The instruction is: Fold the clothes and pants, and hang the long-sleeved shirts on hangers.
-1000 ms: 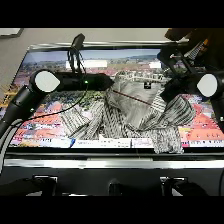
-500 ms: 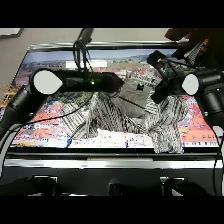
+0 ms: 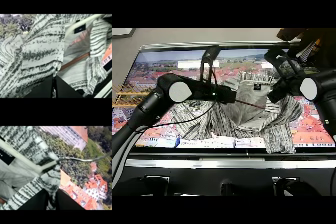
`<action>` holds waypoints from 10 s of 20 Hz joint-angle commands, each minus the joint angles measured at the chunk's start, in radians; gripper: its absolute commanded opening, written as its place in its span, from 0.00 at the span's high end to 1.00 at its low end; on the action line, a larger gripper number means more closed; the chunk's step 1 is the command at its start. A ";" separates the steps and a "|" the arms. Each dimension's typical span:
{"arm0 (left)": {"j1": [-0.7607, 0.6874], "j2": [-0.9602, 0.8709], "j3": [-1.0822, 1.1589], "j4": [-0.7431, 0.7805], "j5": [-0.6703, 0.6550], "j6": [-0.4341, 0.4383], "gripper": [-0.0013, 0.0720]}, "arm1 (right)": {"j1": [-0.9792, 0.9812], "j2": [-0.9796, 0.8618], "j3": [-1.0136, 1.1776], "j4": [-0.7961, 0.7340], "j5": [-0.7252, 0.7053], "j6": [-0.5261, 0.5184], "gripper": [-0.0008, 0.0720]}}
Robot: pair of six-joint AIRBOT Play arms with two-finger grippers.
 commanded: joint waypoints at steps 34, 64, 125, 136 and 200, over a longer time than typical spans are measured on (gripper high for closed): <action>0.231 0.165 -0.065 0.049 -0.146 0.726 0.16 | 0.001 0.117 0.001 0.320 -0.039 -0.436 0.94; 0.308 0.073 -0.215 -0.221 -0.245 1.170 0.51 | -0.001 0.073 0.000 0.532 0.134 -0.748 0.94; 0.306 0.290 -0.214 -0.186 -0.148 1.199 0.94 | -0.632 -0.089 0.001 0.942 0.202 -0.977 0.05; 0.306 0.290 -0.214 -0.186 -0.148 1.199 0.94 | -0.535 -0.213 0.001 1.011 0.214 -1.062 0.09; 0.320 0.300 -0.214 -0.182 0.171 0.420 0.24 | -0.887 0.026 0.538 -0.747 -0.145 0.940 0.94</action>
